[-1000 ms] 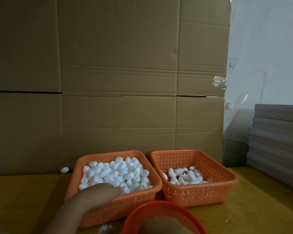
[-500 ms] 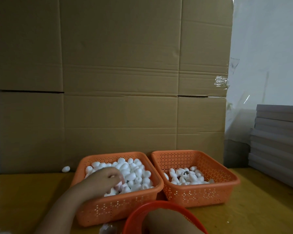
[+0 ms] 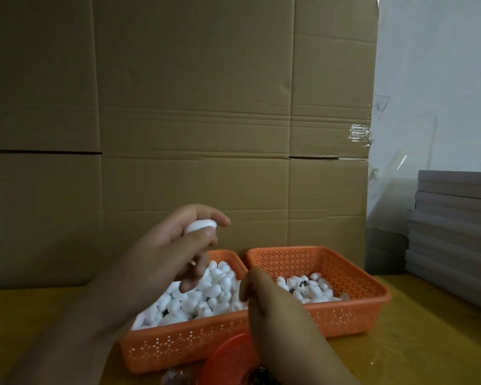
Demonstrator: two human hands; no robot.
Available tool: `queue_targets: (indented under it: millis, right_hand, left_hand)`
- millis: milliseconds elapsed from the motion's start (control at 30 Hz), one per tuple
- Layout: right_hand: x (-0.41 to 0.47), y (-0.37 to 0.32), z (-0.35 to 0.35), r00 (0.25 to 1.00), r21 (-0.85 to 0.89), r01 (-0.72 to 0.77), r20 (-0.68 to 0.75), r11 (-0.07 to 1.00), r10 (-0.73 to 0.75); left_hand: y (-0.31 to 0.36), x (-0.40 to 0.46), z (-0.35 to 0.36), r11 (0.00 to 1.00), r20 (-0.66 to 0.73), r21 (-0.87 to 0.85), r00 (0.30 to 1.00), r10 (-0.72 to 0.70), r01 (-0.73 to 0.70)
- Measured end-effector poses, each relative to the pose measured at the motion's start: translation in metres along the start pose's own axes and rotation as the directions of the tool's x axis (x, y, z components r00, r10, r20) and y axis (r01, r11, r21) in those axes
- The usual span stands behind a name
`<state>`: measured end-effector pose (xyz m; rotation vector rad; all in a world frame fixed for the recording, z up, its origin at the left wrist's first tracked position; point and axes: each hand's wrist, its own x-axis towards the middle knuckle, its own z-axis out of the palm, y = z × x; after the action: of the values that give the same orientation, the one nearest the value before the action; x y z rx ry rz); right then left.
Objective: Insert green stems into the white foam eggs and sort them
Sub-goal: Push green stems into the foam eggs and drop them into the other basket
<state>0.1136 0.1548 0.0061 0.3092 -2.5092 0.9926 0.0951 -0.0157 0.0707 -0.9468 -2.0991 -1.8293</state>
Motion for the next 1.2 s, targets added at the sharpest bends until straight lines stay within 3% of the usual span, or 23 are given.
queue_targets:
  millis: [100,200,433,600,700,833,1000,1100,1200]
  right_hand:
    - [-0.001,-0.011,-0.013,0.975,0.262,0.058,-0.223,0.963,0.002]
    - [-0.001,-0.021,-0.027,0.961,0.427,0.146,-0.275,0.892,-0.026]
    - [-0.004,-0.028,-0.046,0.998,0.723,-0.04,-0.003,0.689,0.061]
    - [-0.006,-0.034,-0.05,0.981,0.837,-0.156,0.191,0.525,-0.014]
    - [-0.006,-0.034,-0.052,0.973,0.876,-0.179,0.226,0.447,-0.054]
    - [-0.005,-0.031,-0.056,0.978,0.876,-0.16,0.202,0.455,-0.045]
    - [-0.005,-0.031,-0.056,0.992,0.856,-0.111,0.122,0.506,0.011]
    - [-0.006,-0.03,-0.057,0.996,0.844,-0.082,0.078,0.531,0.03]
    - [-0.004,-0.024,-0.058,0.998,0.788,-0.049,0.012,0.613,0.065]
  left_hand:
    - [0.0,0.0,0.009,0.999,-0.01,0.019,1.0,0.028,-0.027]
    - [0.005,0.0,0.018,0.996,0.01,-0.075,0.999,0.039,-0.038]
    - [0.0,0.004,0.033,0.971,-0.223,-0.092,0.955,0.195,-0.22]
    - [-0.006,0.004,0.038,0.966,-0.153,-0.072,0.959,0.237,-0.25]
    - [-0.009,0.005,0.041,0.97,-0.128,-0.062,0.966,0.226,-0.235]
    - [-0.009,0.006,0.039,0.971,-0.154,-0.002,0.96,0.235,-0.239]
    - [-0.014,0.007,0.033,0.957,-0.215,0.24,0.953,0.215,-0.162]
    - [-0.016,0.006,0.029,0.903,-0.142,0.414,0.972,0.189,-0.115]
    - [-0.017,0.005,0.033,0.964,-0.063,0.258,0.994,0.092,-0.073]
